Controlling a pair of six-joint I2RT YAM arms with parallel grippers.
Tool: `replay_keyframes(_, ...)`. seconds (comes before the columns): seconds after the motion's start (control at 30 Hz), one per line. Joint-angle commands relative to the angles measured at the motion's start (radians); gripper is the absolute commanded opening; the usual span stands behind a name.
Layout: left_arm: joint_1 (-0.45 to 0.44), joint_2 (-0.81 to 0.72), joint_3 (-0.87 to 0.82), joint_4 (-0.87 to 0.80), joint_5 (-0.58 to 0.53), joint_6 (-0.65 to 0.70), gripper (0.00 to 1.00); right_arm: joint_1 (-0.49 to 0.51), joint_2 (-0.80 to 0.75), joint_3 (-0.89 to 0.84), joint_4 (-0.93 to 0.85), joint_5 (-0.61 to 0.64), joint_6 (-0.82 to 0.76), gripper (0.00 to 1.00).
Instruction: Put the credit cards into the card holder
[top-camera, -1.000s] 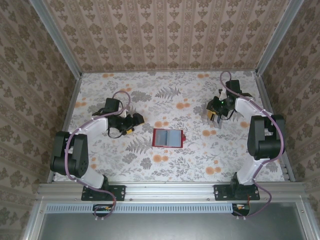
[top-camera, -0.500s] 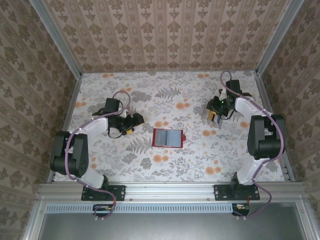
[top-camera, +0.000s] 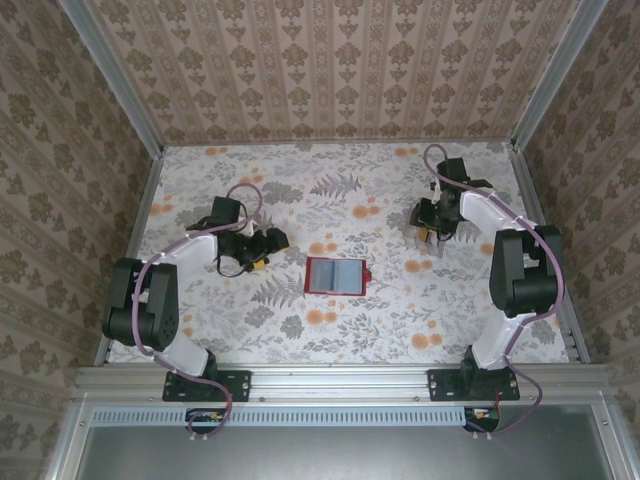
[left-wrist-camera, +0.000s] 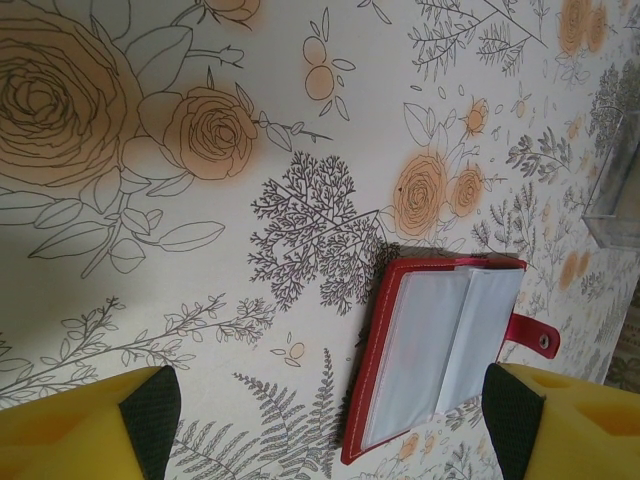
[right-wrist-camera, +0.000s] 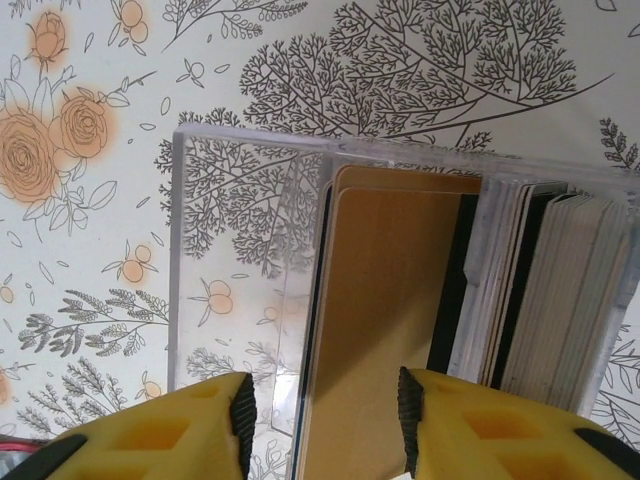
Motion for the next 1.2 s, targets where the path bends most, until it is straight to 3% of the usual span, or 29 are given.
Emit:
replay_keyframes(0.0, -0.003, 0.011, -0.012, 0.003, 0.011, 0.017, 0.82, 0.013, 0.027, 0.025, -0.036, 0.048, -0.011, 0.47)
replay_keyframes(0.23, -0.004, 0.014, -0.015, 0.002, 0.008, 0.018, 0.82, 0.04, 0.071, 0.041, -0.001, -0.013, 0.028, 0.47)
replay_keyframes(0.53, -0.002, 0.007, -0.022, 0.003, 0.002, 0.019, 0.82, 0.017, 0.027, 0.007, 0.129, -0.201, 0.085, 0.31)
replay_keyframes(0.87, -0.002, 0.007, -0.021, 0.003, 0.002, 0.019, 0.82, 0.012, 0.032, 0.005, 0.137, -0.227, 0.097, 0.23)
replay_keyframes(1.17, -0.001, 0.004, -0.021, 0.002, 0.004, 0.02, 0.82, 0.012, 0.015, 0.014, 0.121, -0.231, 0.094, 0.09)
